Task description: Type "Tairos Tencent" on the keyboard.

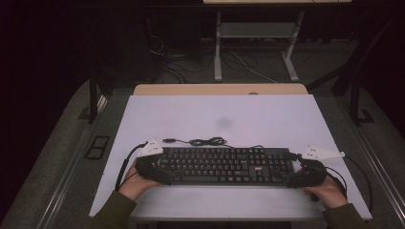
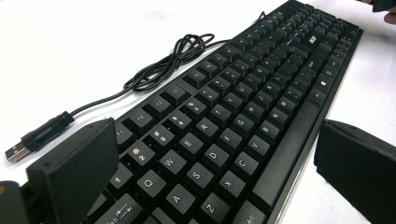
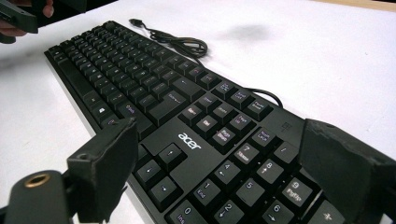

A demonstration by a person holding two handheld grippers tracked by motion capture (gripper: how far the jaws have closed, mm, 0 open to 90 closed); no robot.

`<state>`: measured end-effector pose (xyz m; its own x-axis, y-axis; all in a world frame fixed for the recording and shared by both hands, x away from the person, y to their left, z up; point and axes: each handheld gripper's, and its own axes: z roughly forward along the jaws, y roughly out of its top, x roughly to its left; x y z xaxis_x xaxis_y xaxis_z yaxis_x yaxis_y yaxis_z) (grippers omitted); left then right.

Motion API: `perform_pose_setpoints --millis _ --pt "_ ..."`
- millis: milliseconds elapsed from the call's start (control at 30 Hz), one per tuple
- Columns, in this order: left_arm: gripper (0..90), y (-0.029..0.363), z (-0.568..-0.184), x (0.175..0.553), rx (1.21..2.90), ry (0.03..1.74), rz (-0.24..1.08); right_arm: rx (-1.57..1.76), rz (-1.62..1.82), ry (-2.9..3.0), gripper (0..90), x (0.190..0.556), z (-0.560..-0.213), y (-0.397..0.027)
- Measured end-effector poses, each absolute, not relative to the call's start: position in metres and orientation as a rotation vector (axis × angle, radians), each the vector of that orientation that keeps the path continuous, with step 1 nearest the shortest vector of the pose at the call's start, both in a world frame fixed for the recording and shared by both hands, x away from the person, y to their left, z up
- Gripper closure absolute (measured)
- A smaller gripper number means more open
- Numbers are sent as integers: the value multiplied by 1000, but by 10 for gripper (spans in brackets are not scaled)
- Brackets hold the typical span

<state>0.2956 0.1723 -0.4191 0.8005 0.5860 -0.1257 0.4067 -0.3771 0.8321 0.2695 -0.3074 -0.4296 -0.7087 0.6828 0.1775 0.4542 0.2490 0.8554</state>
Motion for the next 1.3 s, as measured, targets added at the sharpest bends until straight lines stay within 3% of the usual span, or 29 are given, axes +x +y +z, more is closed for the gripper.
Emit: perform_pose_setpoints --millis 1300 --pt "0 169 -420 294 2023 733 241 1029 1453 2342 120 286 -414 -279"
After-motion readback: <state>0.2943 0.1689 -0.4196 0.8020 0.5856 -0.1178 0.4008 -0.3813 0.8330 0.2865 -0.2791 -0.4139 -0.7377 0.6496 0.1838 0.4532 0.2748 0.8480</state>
